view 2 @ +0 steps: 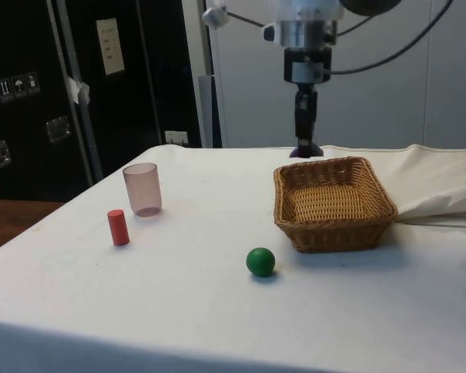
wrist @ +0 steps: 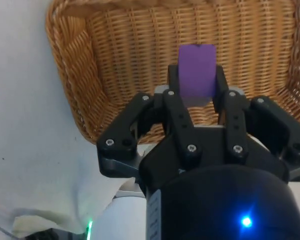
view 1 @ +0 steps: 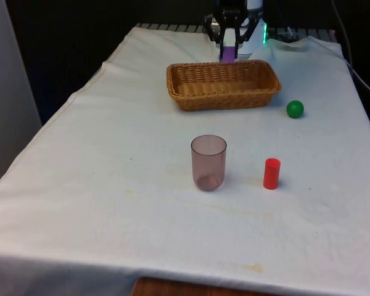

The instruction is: Pick up the triangular block and place it into the basket.

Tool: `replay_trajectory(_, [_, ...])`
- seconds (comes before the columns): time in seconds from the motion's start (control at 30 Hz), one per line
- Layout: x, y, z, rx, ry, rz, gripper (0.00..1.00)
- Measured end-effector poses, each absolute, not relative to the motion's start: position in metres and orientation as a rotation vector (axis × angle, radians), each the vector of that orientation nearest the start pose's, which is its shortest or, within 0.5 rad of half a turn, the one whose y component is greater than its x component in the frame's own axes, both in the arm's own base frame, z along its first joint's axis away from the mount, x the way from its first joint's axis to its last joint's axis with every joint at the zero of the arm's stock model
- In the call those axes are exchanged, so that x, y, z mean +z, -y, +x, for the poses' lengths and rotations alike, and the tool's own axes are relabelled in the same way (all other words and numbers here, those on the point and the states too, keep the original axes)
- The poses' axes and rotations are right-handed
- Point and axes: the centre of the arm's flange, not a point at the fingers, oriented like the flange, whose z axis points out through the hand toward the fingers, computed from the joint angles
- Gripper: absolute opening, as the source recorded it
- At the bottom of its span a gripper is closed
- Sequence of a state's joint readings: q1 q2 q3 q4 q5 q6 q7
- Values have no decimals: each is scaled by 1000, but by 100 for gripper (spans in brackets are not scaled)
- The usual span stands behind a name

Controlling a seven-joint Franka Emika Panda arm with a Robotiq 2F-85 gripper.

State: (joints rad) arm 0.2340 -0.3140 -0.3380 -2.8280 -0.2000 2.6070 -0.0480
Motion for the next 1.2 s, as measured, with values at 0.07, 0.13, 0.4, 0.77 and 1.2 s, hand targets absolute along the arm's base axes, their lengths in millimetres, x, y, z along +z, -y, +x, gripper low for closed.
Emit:
replay_trajectory(0.07, [287,25,364,-127,203,-3140,34])
replay_trajectory(0.13, [278,27,358,-117,214,-3136,34])
replay_trajectory(0.4, [256,33,348,-97,237,-3133,34])
replay_trajectory(0.77, [219,54,339,-75,276,-3146,34])
replay_trajectory(1.2, [183,60,334,-72,299,-3185,34])
